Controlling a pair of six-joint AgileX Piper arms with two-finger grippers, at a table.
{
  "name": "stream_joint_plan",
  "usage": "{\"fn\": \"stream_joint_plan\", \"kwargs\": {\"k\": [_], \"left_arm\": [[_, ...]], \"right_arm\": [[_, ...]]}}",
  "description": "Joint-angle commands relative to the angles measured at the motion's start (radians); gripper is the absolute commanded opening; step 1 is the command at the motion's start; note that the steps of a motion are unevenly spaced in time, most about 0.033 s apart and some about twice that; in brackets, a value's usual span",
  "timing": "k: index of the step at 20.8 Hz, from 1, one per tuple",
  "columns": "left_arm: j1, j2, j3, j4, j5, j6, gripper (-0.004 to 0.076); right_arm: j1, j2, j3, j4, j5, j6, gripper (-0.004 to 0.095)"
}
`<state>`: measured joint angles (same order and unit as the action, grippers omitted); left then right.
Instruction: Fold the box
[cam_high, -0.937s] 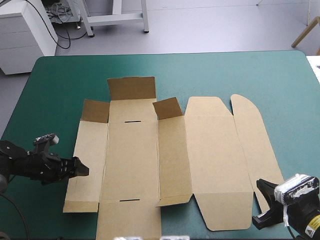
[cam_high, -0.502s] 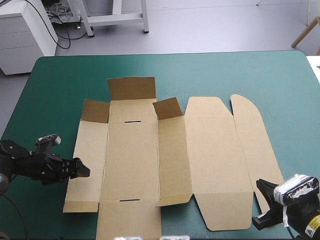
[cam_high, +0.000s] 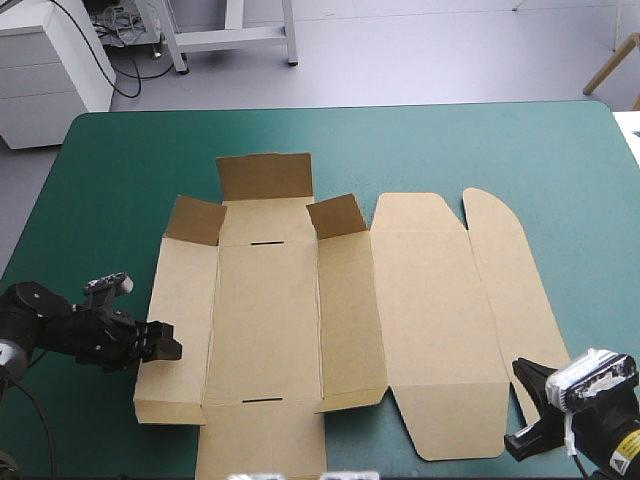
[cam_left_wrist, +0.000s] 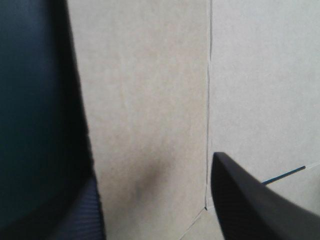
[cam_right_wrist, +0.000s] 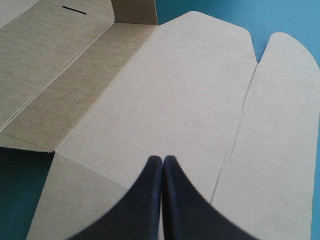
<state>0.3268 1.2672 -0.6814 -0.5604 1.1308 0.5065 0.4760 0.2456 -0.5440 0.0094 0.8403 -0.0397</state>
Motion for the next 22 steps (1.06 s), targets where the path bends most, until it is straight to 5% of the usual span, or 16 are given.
{"fn": "stream_joint_plan", "kwargs": {"k": [1, 5, 15, 22], "left_arm": [[-0.007, -0.016, -0.027, -0.055, 0.013, -0.006, 0.0273], [-0.007, -0.016, -0.027, -0.055, 0.052, -0.002, -0.0008], [-0.021, -0.016, -0.073, -0.038, 0.073, -0.013, -0.0010], [-0.253, -0.016, -0.209, 0.137, 0.071, -0.235, -0.0010]], "right_arm": [[-0.006, 0.010, -0.023, 0.002, -0.073, -0.009, -0.0019], [-0.006, 0.010, -0.023, 0.002, -0.073, -0.011, -0.0019], [-0.006, 0.010, -0.023, 0.002, -0.075, -0.011, -0.0019], [-0.006, 0.010, -0.021, 0.002, -0.077, -0.011, -0.0019]]}}
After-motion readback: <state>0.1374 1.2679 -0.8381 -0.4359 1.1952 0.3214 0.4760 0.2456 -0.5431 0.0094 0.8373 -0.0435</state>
